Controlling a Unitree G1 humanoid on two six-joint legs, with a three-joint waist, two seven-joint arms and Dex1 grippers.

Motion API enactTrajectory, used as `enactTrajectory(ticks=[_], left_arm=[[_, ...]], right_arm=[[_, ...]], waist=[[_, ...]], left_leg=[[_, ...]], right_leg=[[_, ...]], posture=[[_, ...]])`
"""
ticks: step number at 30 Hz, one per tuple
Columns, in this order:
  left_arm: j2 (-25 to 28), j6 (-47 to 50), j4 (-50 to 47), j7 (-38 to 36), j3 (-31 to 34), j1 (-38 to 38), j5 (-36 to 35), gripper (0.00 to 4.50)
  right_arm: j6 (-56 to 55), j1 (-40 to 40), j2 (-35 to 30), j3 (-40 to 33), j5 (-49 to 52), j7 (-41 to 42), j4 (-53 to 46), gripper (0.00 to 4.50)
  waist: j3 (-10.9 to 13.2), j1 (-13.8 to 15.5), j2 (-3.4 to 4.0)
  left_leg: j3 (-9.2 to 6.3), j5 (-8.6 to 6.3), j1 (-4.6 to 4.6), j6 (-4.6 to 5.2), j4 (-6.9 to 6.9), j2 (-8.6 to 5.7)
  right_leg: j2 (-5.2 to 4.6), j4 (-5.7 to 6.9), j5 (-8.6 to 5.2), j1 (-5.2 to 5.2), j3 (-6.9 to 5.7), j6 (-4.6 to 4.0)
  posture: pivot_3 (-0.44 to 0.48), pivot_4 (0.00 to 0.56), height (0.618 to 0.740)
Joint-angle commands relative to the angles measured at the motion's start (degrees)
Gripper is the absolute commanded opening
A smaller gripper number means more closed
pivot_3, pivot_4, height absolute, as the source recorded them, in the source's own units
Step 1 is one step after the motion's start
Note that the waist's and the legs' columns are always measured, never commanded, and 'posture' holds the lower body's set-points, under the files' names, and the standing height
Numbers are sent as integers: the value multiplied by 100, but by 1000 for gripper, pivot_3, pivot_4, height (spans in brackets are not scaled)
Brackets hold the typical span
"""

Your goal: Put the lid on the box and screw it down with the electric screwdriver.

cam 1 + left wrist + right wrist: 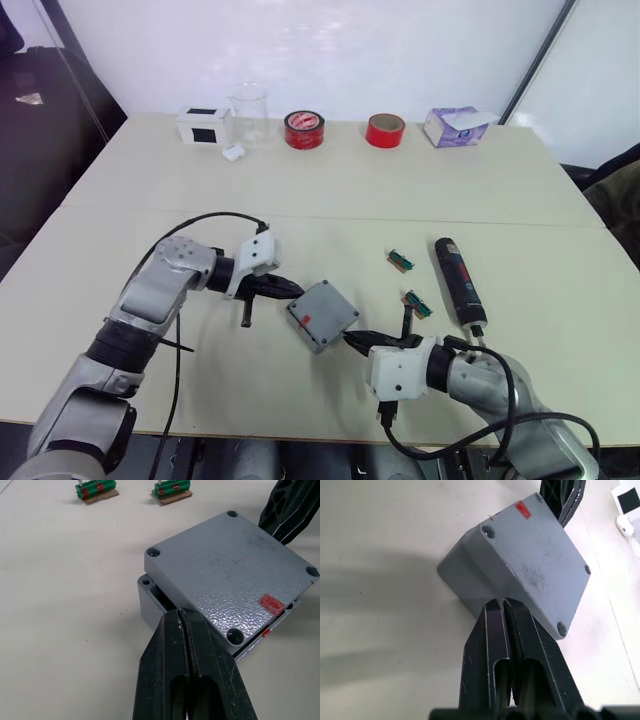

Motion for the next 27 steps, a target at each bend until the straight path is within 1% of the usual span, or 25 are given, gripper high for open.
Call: enactTrajectory(ticks=[1, 11, 20, 27], left_arm=[[34, 60, -226, -24, 99, -5, -147, 0], [45, 128, -263, -5, 130, -3, -177, 0], [116, 15, -269, -22, 85, 104, -78, 0], [64, 94, -285, 28, 148, 82, -157, 0]], right_arm=[[-58, -94, 43, 40, 27, -77, -40, 61], [-29, -289, 142, 171, 20, -85, 15, 61], [-44, -319, 130, 169, 36, -90, 17, 61], [-51, -343, 118, 129, 66, -89, -47, 61]], waist=[[0, 0, 0], [0, -3, 0], [0, -5, 1], [1, 4, 1]], left_leg=[[0, 0, 0, 0, 0, 0], [0, 0, 0, 0, 0, 0], [0, 0, 0, 0, -1, 0], [1, 0, 0, 0, -1, 0]], right_leg=[[0, 0, 0, 0, 0, 0], [0, 0, 0, 0, 0, 0], [0, 0, 0, -1, 0, 0], [-1, 0, 0, -1, 0, 0]], posture=[[0, 150, 740], [0, 150, 740], [0, 150, 740], [0, 150, 740]])
